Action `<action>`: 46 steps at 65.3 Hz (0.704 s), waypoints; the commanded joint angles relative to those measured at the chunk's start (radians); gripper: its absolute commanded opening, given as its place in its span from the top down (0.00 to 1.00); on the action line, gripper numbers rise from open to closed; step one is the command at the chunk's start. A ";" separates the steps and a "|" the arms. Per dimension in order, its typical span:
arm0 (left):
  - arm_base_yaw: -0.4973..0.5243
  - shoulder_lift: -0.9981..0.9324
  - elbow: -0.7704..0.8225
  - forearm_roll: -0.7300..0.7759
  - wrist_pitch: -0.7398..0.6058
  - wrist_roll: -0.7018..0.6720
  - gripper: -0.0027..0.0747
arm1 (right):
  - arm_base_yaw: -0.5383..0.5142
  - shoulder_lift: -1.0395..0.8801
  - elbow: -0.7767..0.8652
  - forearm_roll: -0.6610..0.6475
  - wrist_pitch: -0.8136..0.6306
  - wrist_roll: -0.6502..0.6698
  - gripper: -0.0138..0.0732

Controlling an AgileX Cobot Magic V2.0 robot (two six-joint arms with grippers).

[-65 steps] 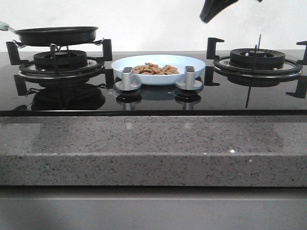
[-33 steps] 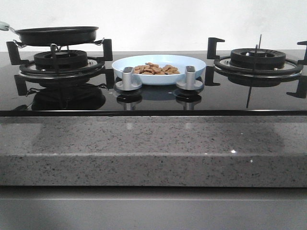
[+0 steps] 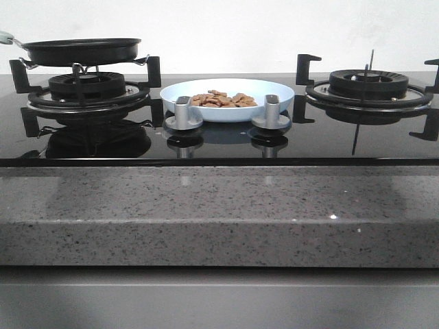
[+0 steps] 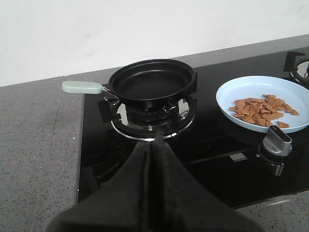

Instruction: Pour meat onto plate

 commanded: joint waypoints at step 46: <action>-0.009 0.004 -0.025 -0.037 -0.064 -0.008 0.99 | -0.001 -0.462 0.393 -0.004 -0.312 -0.009 0.91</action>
